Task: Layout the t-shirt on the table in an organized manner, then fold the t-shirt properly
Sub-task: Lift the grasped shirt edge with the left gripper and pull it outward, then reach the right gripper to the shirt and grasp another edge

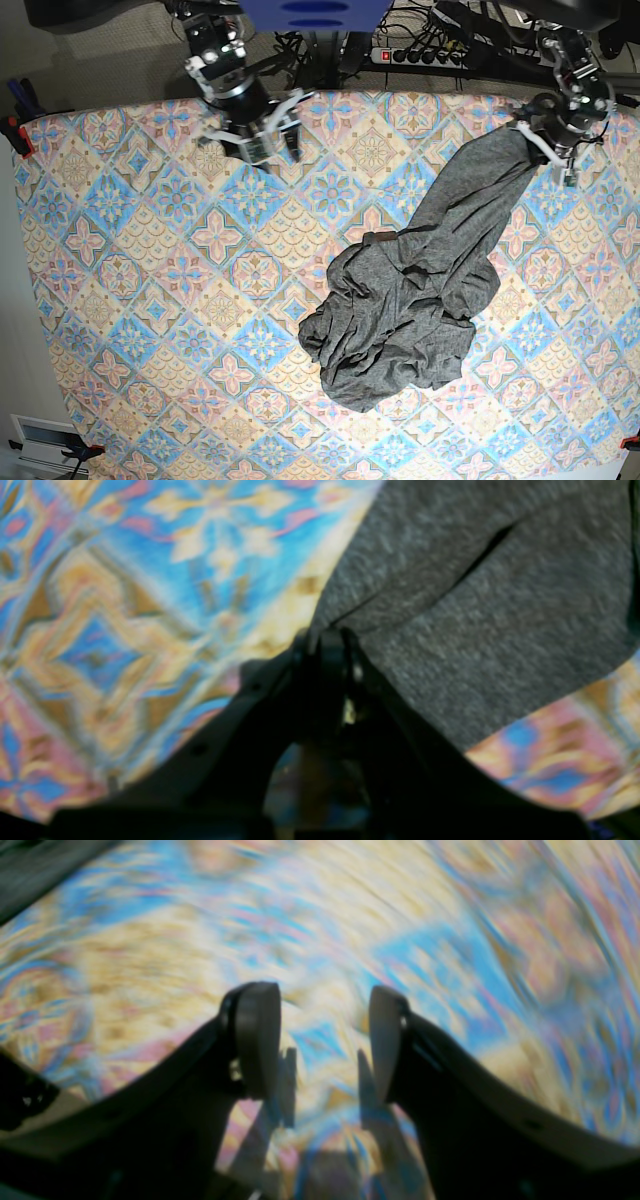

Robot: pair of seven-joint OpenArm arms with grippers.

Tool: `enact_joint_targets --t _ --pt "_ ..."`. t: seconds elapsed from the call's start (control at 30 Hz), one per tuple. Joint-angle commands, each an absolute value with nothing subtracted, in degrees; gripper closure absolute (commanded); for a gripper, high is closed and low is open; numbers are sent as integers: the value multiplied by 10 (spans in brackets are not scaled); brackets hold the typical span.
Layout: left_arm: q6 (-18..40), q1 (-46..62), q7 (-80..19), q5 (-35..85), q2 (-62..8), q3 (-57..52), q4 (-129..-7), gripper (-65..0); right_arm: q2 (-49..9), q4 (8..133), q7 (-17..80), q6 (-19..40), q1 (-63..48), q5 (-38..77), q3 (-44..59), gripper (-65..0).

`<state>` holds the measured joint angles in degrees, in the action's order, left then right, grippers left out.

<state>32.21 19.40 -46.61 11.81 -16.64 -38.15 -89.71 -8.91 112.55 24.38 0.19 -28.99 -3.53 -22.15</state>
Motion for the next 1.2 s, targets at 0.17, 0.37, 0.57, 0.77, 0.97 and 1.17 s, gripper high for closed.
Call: enact_joint_targets --t 0.17,0.37,0.57,0.77,0.97,1.17 --pt "311 218 -442 92 -200 -379 -880 -23 -89 1135 246 0 -260 -137 -285 -274" --pt "311 225 -444 92 -200 -341 -880 -93 -88 1135 326 0 -191 -182 -358 -274" --pt "311 242 -444 44 -198 -338 -881 -168 -73 1125 349 0 -140 -182 -394 -274" --pt "361 242 -439 -7 -198 -337 -882 -168 -44 1069 348 0 -98 -183 -415 -274" --pt "400 244 -444 -20 -160 -341 -979 -119 0 983 346 0 -48 -183 -448 -274" --pt "400 240 -439 -131 -85 -338 -1062 -104 18 910 345 0 22 -183 -454 -274"
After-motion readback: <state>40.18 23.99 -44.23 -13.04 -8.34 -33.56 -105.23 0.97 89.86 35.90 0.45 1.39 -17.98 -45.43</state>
